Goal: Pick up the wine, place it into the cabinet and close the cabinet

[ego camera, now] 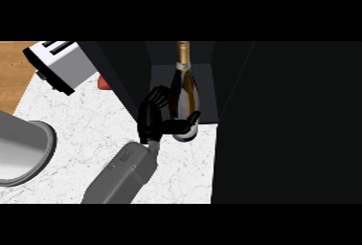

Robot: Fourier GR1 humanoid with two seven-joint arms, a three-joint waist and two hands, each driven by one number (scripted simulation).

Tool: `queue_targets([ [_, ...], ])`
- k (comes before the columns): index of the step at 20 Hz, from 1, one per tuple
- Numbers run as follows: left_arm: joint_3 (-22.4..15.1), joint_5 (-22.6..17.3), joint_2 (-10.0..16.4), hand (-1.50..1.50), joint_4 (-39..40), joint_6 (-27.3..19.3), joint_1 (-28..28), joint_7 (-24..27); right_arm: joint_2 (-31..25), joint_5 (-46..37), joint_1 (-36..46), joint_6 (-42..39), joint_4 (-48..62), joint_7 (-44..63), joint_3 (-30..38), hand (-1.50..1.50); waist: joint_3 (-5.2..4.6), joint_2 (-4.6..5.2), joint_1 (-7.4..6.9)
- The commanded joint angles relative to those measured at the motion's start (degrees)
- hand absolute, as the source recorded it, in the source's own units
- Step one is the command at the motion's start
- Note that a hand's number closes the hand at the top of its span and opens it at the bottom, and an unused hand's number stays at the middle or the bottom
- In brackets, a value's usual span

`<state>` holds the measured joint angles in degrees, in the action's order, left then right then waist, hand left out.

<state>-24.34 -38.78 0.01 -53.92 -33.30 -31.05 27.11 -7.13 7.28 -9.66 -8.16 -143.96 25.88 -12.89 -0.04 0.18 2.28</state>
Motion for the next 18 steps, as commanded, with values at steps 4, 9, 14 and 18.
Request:
queue_targets([
  [4, 0.35, -7.95, -0.01, 1.50, 10.29, 3.84, -4.78, 5.88, -0.29, 7.87, -3.82, -1.22, -8.28, 1.41, 1.50, -1.50, 0.02, 0.13, 0.11],
  [9, 2.67, -8.00, -0.01, 1.50, 13.03, 2.37, -10.47, 1.66, -1.07, 8.90, -4.03, -1.05, -11.47, 4.05, 3.03, -1.50, 0.04, -0.06, -0.24],
  [14, 1.94, -11.92, -0.01, 1.50, 15.79, 0.61, -15.21, 1.28, 0.10, 8.82, -5.34, -2.40, -8.23, 0.69, 2.72, -1.50, 0.04, 0.01, 0.09],
  [18, 6.77, -11.36, -0.01, 1.50, 21.84, 2.16, -20.64, 1.98, -0.17, 9.18, -3.84, -2.83, -7.48, 1.17, 3.45, -1.50, 0.03, 0.21, 0.11],
])
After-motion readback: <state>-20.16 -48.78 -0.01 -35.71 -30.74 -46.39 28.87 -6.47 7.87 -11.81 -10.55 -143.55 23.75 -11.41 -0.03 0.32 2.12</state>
